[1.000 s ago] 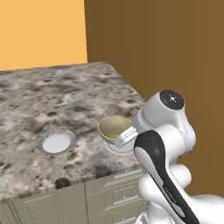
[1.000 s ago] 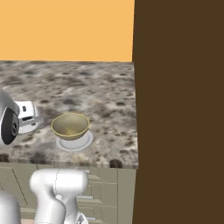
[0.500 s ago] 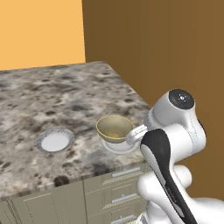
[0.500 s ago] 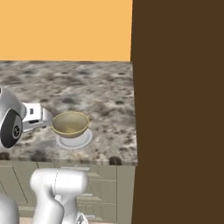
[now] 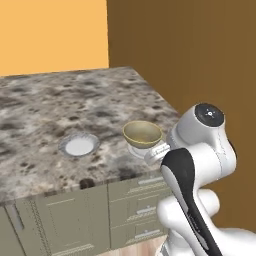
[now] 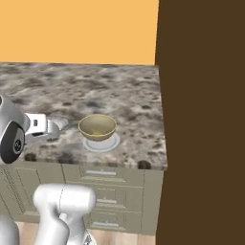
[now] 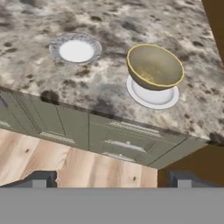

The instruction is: Move the bowls from the cabinet to the plates on the dining table.

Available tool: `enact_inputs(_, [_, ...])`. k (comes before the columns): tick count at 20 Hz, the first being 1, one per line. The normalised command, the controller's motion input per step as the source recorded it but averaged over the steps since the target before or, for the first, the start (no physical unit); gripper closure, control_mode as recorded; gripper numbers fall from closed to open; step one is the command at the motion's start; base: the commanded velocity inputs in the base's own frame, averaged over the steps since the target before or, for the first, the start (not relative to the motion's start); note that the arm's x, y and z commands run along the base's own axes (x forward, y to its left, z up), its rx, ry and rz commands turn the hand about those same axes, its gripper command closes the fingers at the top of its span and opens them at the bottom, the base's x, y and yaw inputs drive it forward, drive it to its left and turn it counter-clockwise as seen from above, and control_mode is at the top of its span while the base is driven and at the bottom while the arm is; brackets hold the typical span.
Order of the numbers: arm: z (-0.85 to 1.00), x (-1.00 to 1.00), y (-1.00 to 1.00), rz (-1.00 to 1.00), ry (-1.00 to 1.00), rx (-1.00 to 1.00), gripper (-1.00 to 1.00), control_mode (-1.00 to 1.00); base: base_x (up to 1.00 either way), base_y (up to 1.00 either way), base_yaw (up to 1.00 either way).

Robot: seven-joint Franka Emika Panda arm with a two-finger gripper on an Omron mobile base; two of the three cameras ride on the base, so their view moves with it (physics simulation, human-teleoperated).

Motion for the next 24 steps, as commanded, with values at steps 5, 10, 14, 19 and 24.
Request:
enact_inputs(5, [0.0,0.0,0.0,0.0,0.0,0.0,-1.0,1.0,0.08,0.58,0.4])
enact_inputs(10, [0.0,0.0,0.0,0.0,0.0,0.0,-1.0,1.0,0.07,0.54,0.44])
enact_inputs(14, [0.0,0.0,0.0,0.0,0.0,0.0,-1.0,1.0,0.05,0.58,0.51])
enact_inputs(19, [0.0,0.0,0.0,0.0,0.0,0.0,-1.0,1.0,0.0,0.72,0.53])
enact_inputs(24, [0.0,0.0,0.0,0.0,0.0,0.0,-1.0,1.0,0.0,0.88,0.52])
